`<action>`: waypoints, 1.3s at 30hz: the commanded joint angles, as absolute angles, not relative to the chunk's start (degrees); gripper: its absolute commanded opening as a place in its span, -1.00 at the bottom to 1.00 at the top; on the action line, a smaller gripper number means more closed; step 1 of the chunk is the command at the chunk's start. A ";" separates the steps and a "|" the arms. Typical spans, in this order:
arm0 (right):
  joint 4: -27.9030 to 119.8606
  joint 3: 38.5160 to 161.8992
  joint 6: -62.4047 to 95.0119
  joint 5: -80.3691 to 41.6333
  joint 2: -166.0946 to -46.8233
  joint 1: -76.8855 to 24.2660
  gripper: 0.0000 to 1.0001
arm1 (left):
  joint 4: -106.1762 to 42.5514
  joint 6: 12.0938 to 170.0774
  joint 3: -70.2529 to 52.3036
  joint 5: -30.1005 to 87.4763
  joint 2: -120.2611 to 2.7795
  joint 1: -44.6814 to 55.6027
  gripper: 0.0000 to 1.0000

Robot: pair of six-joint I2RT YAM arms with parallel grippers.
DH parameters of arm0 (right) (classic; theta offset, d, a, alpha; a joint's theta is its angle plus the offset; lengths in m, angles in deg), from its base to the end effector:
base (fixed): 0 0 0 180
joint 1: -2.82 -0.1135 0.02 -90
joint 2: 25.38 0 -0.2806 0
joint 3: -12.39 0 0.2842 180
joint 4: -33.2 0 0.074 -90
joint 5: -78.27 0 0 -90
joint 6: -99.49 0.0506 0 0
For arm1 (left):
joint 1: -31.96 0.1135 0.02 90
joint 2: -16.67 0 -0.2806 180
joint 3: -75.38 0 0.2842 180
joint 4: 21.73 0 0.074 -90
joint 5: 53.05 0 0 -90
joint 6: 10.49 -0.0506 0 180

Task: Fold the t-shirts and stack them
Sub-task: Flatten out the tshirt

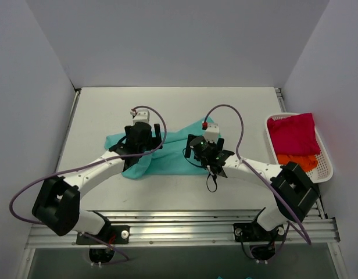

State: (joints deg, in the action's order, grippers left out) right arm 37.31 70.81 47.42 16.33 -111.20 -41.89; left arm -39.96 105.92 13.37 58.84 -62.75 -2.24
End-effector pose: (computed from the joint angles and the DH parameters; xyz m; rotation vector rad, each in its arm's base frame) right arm 0.2676 0.2314 0.2006 0.1652 2.0645 0.3733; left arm 0.2901 -0.1744 0.2338 -0.0666 2.1475 -0.1970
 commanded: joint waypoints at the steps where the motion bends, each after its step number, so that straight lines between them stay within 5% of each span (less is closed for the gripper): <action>1: 37.29 75.02 47.72 17.01 -111.95 -42.45 0.99 | -37.96 102.71 7.83 60.85 -66.63 -2.49 0.91; 23: 36.95 71.42 49.92 16.40 -108.87 -40.69 0.99 | -46.66 108.77 2.55 75.53 -78.69 -6.53 1.00; 30: 35.72 69.84 50.62 16.22 -108.87 -40.43 0.99 | -47.72 112.81 3.95 80.89 -79.49 -7.50 0.84; 32: 35.63 69.57 50.80 16.40 -108.79 -40.43 0.99 | -47.19 113.25 4.39 81.16 -79.22 -7.42 0.70; 39: 35.98 69.93 50.80 16.92 -109.84 -40.25 0.99 | -47.54 113.70 3.34 82.56 -80.19 -7.41 -0.42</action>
State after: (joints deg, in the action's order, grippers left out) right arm 36.00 69.76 50.02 15.32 -110.24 -40.69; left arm -47.46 113.07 4.61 80.13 -80.54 -7.26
